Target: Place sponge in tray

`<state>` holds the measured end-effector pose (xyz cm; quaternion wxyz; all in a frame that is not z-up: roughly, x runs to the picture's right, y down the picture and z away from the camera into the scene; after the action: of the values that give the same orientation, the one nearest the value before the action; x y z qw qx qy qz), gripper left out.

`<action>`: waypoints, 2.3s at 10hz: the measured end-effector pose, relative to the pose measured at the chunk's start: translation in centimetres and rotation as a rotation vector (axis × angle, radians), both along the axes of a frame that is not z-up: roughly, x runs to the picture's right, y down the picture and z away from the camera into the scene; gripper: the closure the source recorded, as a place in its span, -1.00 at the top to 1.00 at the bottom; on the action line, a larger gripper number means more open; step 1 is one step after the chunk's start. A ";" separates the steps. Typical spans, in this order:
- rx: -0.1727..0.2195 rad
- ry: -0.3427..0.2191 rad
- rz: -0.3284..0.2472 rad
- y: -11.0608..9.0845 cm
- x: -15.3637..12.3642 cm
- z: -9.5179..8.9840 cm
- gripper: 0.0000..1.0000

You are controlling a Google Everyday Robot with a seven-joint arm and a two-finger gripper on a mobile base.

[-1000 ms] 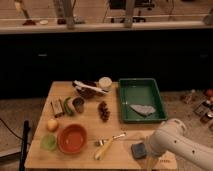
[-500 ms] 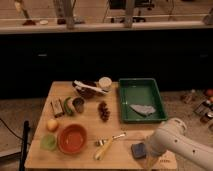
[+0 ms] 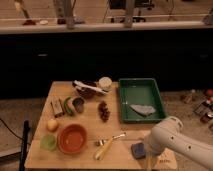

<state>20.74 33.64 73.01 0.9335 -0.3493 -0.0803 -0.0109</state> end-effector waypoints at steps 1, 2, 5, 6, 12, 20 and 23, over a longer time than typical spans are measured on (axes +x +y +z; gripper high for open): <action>-0.009 -0.004 -0.003 0.2 -0.1 0.4 0.60; -0.016 -0.004 -0.003 0.4 0.0 0.6 0.60; -0.028 0.000 0.000 0.9 -0.1 1.3 0.60; -0.031 0.000 0.000 1.0 0.0 1.4 0.56; -0.040 -0.019 -0.040 1.3 -0.4 1.2 -0.61; -0.009 -0.010 -0.036 0.3 -0.1 0.2 -1.00; 0.038 0.006 -0.007 -0.3 0.3 -0.4 -1.00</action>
<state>21.01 33.29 72.57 0.9401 -0.3320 -0.0760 -0.0144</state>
